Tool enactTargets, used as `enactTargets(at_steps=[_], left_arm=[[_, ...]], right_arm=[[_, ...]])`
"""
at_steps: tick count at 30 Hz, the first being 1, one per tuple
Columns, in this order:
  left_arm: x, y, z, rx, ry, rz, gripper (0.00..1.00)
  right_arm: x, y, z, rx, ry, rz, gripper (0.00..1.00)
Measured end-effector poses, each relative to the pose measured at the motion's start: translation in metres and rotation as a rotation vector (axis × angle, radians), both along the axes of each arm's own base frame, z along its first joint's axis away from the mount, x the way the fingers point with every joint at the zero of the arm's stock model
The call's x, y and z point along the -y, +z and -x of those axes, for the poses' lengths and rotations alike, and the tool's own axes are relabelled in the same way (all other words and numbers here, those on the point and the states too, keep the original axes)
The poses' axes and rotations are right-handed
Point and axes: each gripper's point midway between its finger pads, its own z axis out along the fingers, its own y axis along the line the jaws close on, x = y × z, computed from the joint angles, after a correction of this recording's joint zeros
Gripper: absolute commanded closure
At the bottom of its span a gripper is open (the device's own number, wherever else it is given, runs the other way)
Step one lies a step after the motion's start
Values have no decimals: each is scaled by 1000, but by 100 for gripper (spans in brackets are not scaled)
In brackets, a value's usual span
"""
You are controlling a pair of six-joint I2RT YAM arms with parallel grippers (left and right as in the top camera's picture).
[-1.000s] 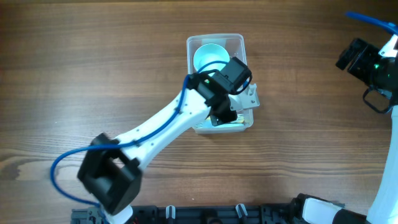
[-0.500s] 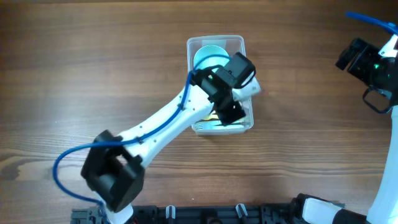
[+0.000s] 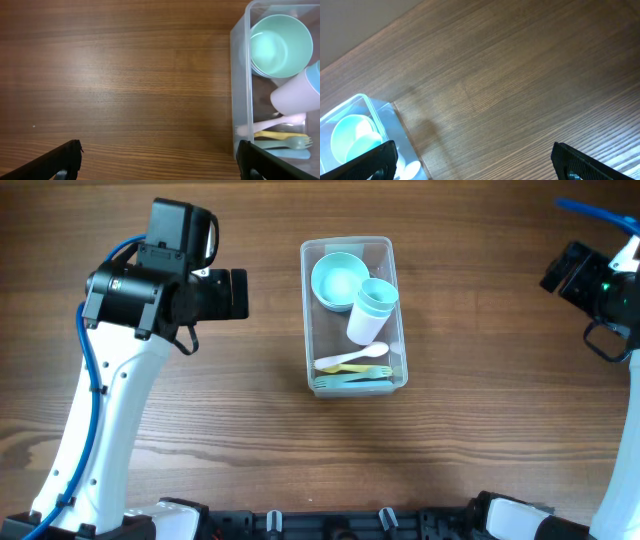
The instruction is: Pack container
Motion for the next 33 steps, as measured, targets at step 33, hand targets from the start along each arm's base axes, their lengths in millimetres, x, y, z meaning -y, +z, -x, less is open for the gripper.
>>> enactTargets(at_steps=[33], left_arm=[[257,-111,-91,98,-535,311,28]], right_arm=[[0,0,0,0,0,0,0]])
